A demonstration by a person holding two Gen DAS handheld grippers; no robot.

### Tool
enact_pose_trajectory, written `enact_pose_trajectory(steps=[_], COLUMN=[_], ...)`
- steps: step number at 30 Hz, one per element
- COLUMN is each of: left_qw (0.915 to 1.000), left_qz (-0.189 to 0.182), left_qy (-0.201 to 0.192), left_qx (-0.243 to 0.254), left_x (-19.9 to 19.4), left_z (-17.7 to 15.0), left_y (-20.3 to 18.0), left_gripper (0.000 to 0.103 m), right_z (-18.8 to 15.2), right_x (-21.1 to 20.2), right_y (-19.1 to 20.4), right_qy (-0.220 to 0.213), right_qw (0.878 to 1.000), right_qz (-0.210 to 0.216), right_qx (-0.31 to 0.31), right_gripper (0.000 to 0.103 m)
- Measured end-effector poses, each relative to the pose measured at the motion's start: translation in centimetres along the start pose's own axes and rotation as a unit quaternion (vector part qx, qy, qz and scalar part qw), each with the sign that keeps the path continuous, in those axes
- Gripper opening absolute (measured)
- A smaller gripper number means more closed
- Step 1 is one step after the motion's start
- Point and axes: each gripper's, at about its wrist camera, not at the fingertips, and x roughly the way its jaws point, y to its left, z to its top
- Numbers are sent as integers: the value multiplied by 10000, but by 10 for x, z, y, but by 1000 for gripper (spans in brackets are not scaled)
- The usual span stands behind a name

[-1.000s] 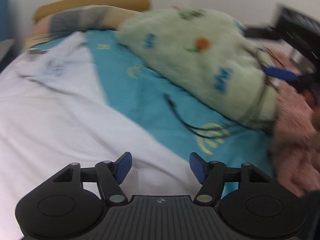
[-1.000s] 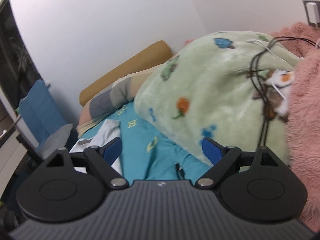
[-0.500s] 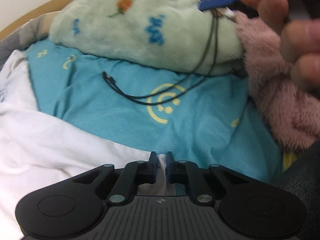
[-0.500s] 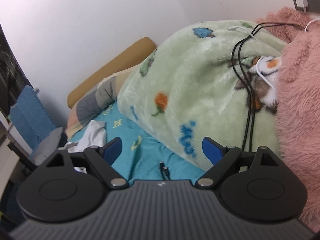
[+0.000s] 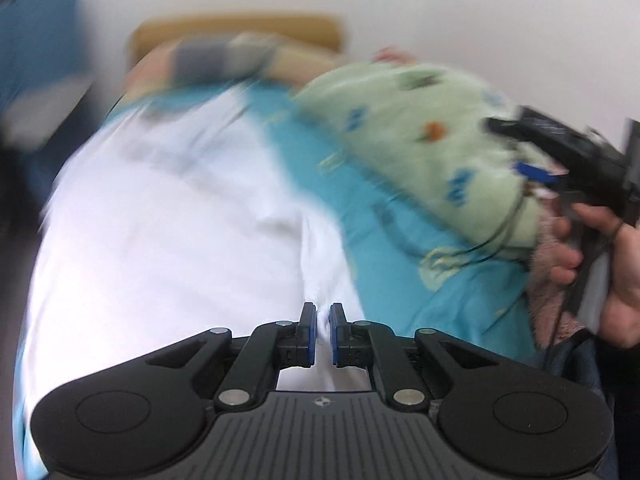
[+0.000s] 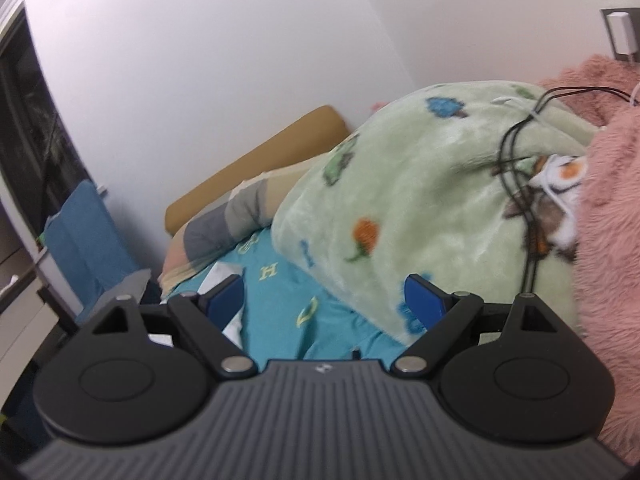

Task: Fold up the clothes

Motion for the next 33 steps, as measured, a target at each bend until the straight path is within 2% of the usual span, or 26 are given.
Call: enact_pose_trajectory(steps=[2,5,7,9,11,13,16,19,22,27,31,33], left_qw=[9982,9932,9920,9906,9880,9854,9856,9854,9851,9820,9795,9784], left_qz=[165,156,11,-145,-264,-355,-324,-142,268,503,836,1008], left_qy=[346,700,714,721,770,795,558,343,-88,-547,-715,-817], left_qx=[-468,-914,-1036,-1154,-1313,-1465,-1561,-1659,-1695,-1736,-1690,-1606], left_x=[-7,-6,-8,-10,-9,-5,4,39,88,178,234,245], left_z=[-9,-16,-13,-8,-1,10,37,82,130,197,220,221], left_y=[23,41,45,48,53,62,84,111,131,151,145,149], left_gripper=[7,8,10,17,41,55,62,70,72,73,70,60], right_z=[-5,-15,-23,-32,-41,-49,-59,-69,-80,-92,-99,-101], right_x=[2,7,10,13,17,22,32,46,66,99,134,146], right_y=[9,23,34,44,55,65,77,87,96,96,76,68], right_qy=[114,340,524,708,871,1019,1163,1281,1357,1348,1534,1585], right_qw=[9998,9987,9974,9955,9932,9909,9891,9875,9855,9827,9826,9829], right_qz=[-40,7,100,193,269,301,292,253,125,-21,-280,-313], right_qx=[-184,-384,-489,-594,-719,-822,-859,-878,-1015,-1271,-1011,-880], right_gripper=[88,88,89,88,88,88,88,88,88,89,88,88])
